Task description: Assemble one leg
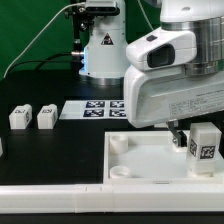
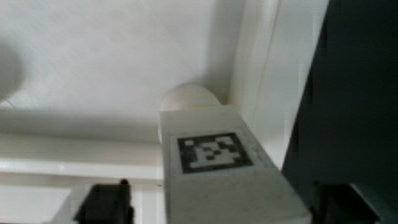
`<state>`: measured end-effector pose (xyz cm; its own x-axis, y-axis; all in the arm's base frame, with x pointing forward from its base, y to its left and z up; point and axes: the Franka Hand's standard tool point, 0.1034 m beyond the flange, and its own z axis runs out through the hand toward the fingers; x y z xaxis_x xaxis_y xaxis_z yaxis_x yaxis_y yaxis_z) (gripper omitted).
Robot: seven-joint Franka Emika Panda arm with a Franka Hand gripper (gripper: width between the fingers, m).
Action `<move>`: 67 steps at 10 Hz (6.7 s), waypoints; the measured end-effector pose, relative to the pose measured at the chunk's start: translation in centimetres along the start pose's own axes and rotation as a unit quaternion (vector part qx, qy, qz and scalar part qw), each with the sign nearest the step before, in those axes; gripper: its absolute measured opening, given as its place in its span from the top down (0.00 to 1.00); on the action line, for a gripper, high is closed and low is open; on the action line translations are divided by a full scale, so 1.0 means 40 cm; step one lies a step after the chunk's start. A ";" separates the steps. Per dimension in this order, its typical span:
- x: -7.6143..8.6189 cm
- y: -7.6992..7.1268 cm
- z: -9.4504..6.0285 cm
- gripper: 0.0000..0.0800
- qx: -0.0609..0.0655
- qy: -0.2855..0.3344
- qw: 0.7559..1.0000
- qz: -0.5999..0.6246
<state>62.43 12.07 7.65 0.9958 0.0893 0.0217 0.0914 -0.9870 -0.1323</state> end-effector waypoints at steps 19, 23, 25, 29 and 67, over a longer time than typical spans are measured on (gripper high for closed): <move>0.005 0.006 0.004 0.20 0.045 0.003 0.891 0.452; 0.004 0.011 0.005 0.19 0.032 0.011 0.968 0.250; 0.005 0.015 0.007 0.19 0.007 0.016 0.996 0.091; 0.007 0.013 0.007 0.33 0.004 0.018 0.997 0.070; -0.009 -0.015 0.004 0.19 0.027 -0.002 0.993 0.114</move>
Offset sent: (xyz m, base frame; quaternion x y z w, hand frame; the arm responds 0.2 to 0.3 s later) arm 0.0000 0.0000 0.0000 0.0000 0.0000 0.1790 0.9838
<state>62.04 12.65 7.55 0.9906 -0.1358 -0.0182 -0.1368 -0.9729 -0.1863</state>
